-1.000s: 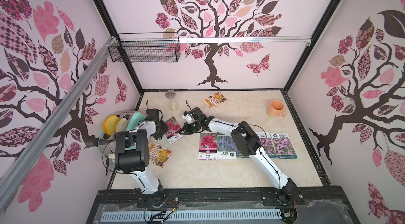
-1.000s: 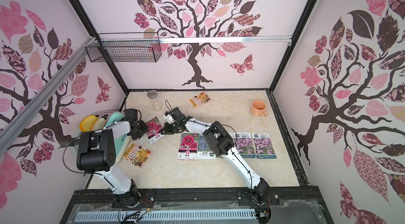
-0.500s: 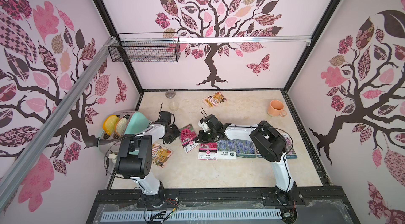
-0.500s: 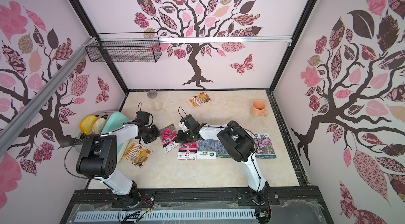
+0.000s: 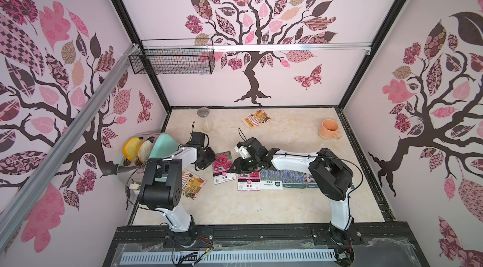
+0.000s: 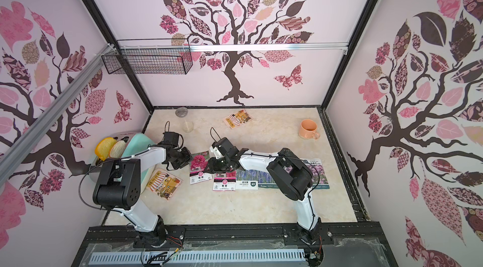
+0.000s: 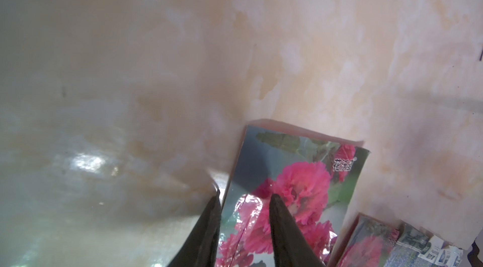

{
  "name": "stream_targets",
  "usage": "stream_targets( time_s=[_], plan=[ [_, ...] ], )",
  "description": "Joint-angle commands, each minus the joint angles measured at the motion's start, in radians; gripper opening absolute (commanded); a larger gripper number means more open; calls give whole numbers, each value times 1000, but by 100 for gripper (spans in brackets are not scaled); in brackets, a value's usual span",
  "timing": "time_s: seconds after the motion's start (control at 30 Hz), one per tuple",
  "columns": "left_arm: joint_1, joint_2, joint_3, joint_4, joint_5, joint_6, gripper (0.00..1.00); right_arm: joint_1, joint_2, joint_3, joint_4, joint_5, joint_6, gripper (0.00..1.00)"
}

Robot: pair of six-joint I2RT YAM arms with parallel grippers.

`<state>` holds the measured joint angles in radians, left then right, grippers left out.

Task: Arrange the seed packets in a row
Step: Move the seed packet to the center of the board.

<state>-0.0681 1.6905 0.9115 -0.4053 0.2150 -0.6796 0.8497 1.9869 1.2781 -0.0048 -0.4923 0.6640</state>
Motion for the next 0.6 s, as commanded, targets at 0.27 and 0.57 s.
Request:
stream_targets(
  time_s=[0.27,0.57],
  plan=[
    [-1,84,42,-118,-54,76,34,0,121,206,-185,126,-154,42],
    [-1,104,63,-141,-42,113,31,-6,275,388,-256,140,-201,40]
  ],
)
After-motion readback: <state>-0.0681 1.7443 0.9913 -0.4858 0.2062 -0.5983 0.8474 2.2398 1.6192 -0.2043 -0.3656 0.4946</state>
